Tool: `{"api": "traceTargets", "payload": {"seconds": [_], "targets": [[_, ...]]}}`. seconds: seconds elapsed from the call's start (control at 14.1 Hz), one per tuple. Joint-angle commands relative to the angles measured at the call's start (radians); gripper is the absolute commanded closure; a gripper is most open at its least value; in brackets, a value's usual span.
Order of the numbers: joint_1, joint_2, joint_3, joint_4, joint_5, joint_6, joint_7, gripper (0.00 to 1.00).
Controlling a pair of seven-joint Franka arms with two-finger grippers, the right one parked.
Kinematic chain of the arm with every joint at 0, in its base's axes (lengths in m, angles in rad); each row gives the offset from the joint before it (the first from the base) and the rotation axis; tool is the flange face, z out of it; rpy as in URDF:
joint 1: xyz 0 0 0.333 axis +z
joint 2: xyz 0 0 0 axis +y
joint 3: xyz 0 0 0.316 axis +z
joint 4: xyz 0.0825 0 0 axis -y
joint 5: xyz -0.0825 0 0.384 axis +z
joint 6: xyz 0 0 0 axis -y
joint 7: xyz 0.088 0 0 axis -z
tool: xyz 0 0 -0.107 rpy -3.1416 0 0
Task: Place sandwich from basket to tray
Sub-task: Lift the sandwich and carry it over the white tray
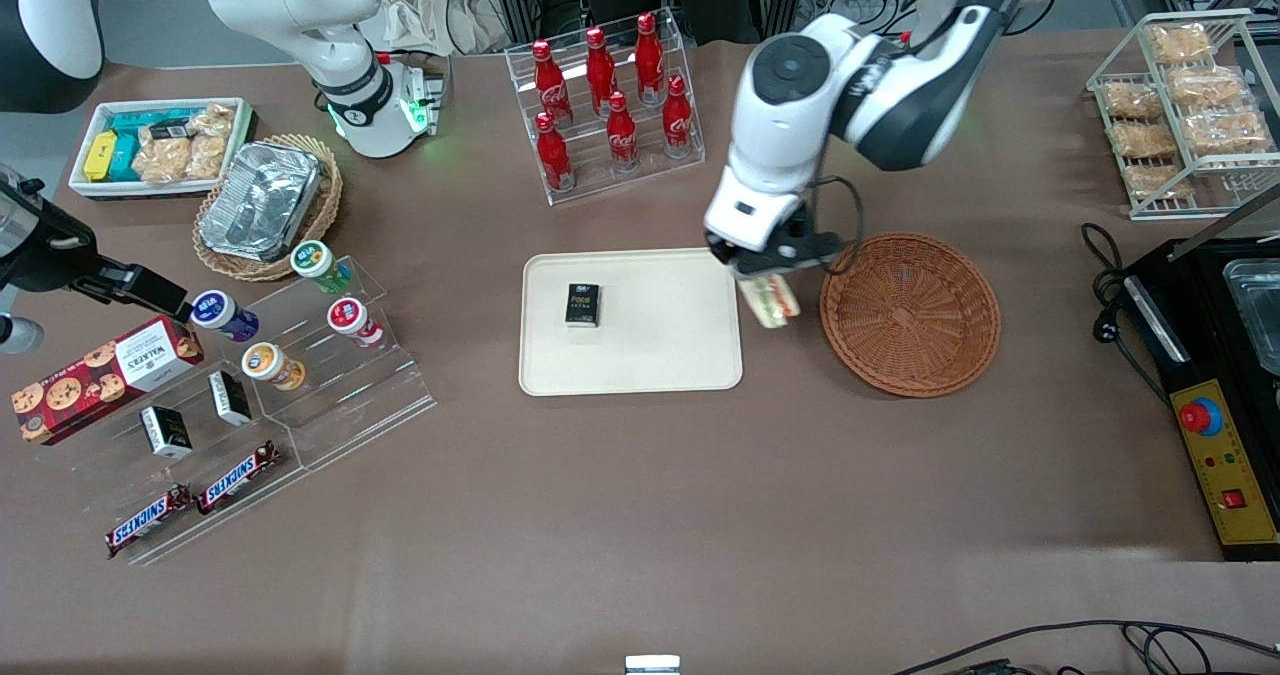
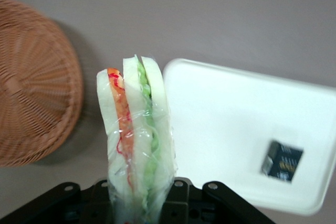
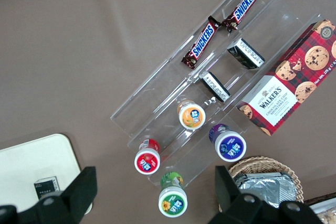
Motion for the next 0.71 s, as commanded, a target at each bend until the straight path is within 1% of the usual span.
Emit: {"api": "traceTargets", "payload": {"seconds": [0.0,0.07,0.28,0.43,0.5,0.64], "targets": [[-0.05,0.052,0.009,0.029,0.018,0.019,0.075,1.0],[-0.079,0.058,0.009,0.028,0.044,0.024,0.075,1.0],[-0.1,0.116,0.01,0.025,0.134,0.036,0.064,1.0],[-0.108,0.157,0.013,0.0,0.157,0.086,0.062,1.0],[-0.107,0.177,0.017,-0.017,0.159,0.132,0.065,1.0],[-0.094,0.211,0.018,-0.087,0.191,0.256,0.068,1.0]]}}
